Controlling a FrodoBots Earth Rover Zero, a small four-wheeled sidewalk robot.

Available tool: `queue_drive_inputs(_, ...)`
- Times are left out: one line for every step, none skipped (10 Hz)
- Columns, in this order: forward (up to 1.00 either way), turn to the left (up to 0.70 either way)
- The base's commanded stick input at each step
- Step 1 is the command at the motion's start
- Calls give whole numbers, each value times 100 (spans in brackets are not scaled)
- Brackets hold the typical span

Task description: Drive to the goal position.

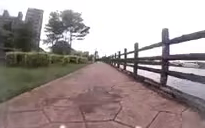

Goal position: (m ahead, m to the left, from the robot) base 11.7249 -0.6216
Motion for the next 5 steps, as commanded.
queue_drive_inputs(100,7)
queue_drive_inputs(100,7)
queue_drive_inputs(100,7)
queue_drive_inputs(100,7)
queue_drive_inputs(100,7)
